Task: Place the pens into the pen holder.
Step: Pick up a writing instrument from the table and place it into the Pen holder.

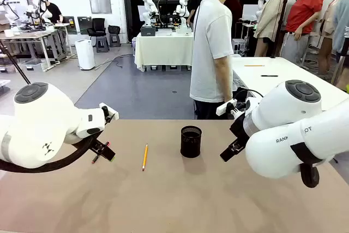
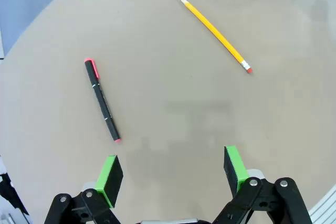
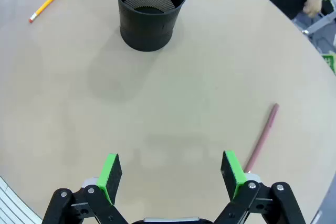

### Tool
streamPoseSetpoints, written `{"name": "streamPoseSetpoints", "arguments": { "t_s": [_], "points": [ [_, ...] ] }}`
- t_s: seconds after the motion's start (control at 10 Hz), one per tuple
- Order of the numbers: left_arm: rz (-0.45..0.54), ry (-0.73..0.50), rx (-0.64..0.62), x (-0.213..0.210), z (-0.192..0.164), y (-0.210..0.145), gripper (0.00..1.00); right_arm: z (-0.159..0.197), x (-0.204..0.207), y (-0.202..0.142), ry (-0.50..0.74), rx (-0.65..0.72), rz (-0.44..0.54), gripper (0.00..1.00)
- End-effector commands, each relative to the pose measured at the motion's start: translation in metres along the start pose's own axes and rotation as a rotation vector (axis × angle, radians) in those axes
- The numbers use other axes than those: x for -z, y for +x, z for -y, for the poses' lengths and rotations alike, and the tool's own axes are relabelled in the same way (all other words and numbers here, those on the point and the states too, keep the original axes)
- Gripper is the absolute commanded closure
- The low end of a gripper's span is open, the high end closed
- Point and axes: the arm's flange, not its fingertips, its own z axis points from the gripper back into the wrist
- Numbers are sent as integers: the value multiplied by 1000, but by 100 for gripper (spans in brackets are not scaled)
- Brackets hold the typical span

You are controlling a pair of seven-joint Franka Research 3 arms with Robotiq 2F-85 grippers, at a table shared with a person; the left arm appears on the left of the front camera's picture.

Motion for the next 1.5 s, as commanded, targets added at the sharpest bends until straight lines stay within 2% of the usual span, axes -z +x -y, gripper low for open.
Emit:
{"name": "streamPoseSetpoints", "arguments": {
  "t_s": [0.0, 1.4],
  "points": [
    [0, 0, 0, 0, 0, 0, 0, 0, 0, 0, 0, 0, 0, 0],
    [0, 0, 0, 0, 0, 0, 0, 0, 0, 0, 0, 0, 0, 0]
  ]
}}
